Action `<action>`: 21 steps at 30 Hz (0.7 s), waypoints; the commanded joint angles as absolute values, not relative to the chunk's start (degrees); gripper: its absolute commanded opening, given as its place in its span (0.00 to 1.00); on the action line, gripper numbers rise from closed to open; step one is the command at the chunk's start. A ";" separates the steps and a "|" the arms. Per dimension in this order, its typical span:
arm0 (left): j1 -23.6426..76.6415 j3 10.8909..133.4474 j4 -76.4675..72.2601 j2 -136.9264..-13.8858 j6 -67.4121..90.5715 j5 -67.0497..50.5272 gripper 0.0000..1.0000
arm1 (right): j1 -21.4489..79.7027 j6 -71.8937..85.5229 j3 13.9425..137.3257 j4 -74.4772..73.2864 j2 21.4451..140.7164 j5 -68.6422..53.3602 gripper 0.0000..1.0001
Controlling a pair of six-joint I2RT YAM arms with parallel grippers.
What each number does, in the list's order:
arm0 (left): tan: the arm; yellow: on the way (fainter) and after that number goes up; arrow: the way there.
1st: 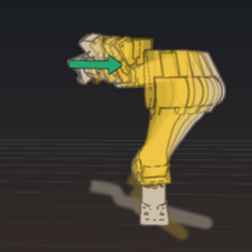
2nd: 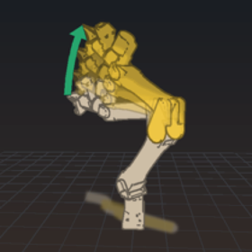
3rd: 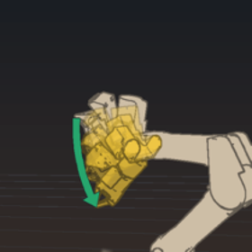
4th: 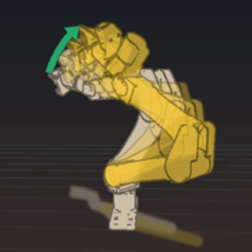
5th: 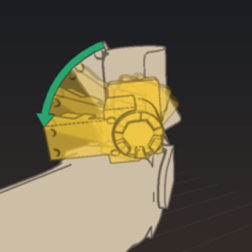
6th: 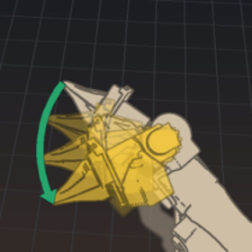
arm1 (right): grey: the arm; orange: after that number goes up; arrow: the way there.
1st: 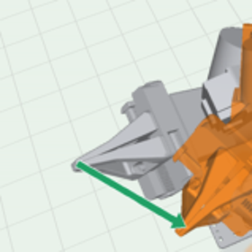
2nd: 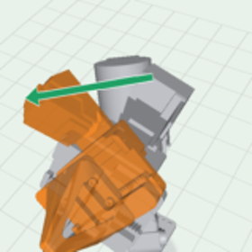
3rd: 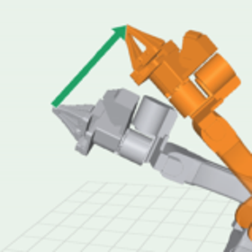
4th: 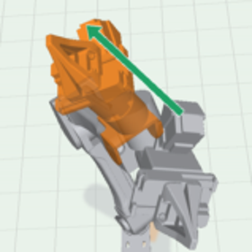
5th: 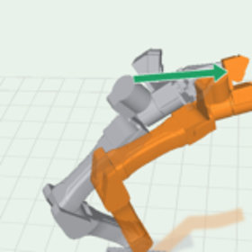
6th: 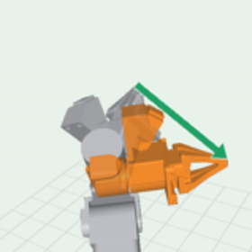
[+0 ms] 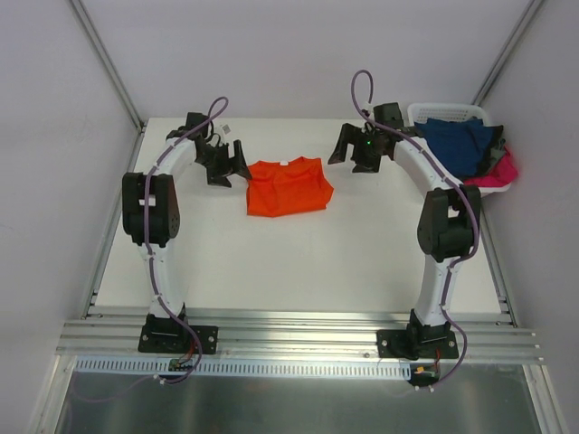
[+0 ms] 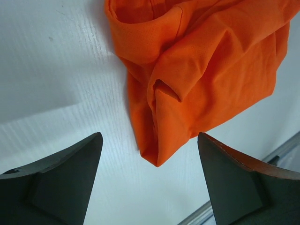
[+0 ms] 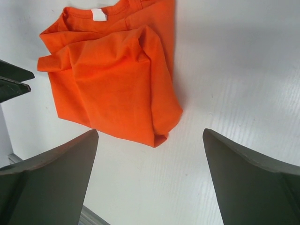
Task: Fold and stack the t-shirts
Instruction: Fold the long partially folded tshirt into a neat square
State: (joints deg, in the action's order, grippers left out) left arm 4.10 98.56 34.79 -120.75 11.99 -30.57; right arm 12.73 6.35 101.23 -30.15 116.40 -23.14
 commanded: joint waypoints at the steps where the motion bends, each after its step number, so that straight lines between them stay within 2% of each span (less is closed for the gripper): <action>1: 1.94 101.42 33.84 -122.69 14.84 -38.58 0.83 | 12.74 1.59 101.34 -33.04 111.80 -20.48 0.99; 12: 0.35 108.28 30.06 -134.29 17.93 -44.03 0.83 | 13.62 -2.90 100.90 -36.03 111.88 -16.96 0.99; 21: 0.70 106.35 27.60 -138.16 20.91 -48.94 0.84 | 15.20 -4.30 100.99 -35.86 111.97 -14.77 0.98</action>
